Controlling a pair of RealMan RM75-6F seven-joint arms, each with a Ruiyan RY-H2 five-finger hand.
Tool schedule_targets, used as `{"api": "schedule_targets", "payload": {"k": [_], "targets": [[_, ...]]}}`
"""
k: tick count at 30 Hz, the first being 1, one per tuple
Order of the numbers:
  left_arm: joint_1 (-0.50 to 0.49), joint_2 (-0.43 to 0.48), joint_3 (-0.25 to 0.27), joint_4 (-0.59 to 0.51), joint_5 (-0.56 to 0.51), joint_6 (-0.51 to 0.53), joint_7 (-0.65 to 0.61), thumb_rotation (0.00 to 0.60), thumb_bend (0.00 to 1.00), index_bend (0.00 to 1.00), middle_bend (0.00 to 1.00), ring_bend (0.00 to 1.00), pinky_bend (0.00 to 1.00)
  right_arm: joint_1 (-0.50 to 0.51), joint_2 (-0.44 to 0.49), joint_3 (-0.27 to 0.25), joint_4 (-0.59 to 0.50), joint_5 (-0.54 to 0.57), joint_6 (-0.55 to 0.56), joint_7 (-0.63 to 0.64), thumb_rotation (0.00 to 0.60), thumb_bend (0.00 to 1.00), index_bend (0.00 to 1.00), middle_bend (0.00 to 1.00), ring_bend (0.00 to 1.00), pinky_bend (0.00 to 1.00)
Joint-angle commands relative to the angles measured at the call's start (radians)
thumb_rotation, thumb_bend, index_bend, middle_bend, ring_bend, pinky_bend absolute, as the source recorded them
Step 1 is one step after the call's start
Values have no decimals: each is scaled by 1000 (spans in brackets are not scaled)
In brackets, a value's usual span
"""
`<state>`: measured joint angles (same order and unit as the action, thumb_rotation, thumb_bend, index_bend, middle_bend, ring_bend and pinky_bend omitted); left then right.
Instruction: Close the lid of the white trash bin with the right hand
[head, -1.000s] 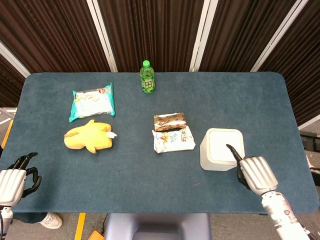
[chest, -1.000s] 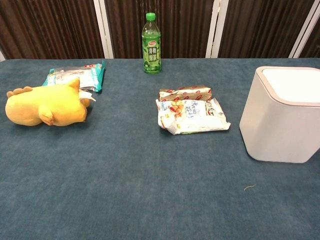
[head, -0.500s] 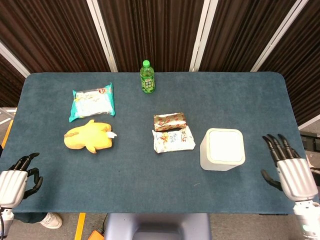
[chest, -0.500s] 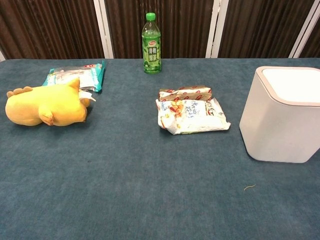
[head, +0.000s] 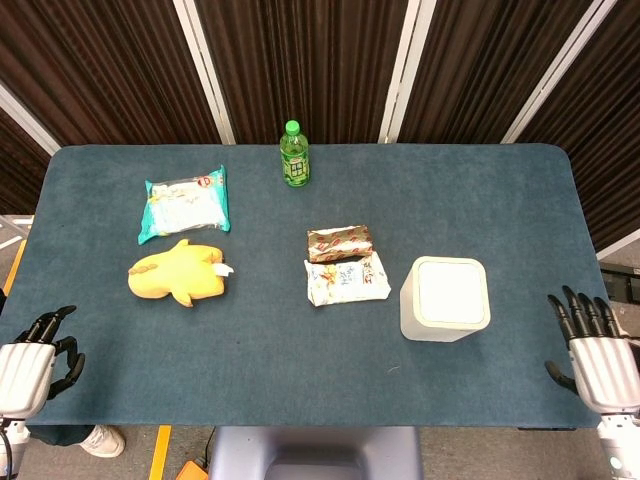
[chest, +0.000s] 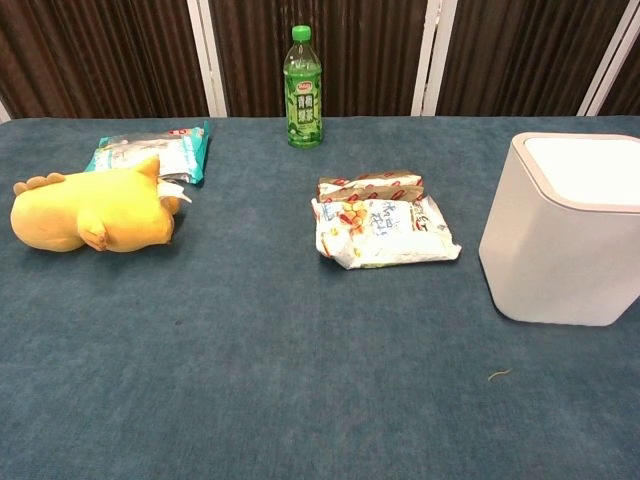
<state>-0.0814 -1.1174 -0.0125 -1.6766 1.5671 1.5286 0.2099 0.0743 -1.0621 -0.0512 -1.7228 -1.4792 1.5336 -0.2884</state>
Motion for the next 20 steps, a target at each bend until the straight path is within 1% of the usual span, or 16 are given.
{"api": "schedule_targets", "payload": {"k": [1,4,9,13,20], "targets": [[2,-4,-4,0,-5,4,7,600,418,502,178,206,491,10,-18,6,10,12,-38,-8,600,292,0,0,0,143],[5,-14,-13,3,-11,18,11,600,418,502,177,206,491,10,-27,10,23,-3,-39,7,600,292,0,0,0,143],[11,-40,-32,22,-22,44,19,600,418,499,176,206,490,-10,-25,14,26,-44,1,56,600,292,0,0,0,142],[10,-38,-29,21,-25,34,11,600,419,500,176,206,490,-24,-19,13,23,-70,25,81,600,293,0,0,0,142],[4,-33,-24,16,-23,16,15,600,417,500,176,206,490,-32,-13,19,19,-75,19,93,600,295,0,0,0,144]]}}
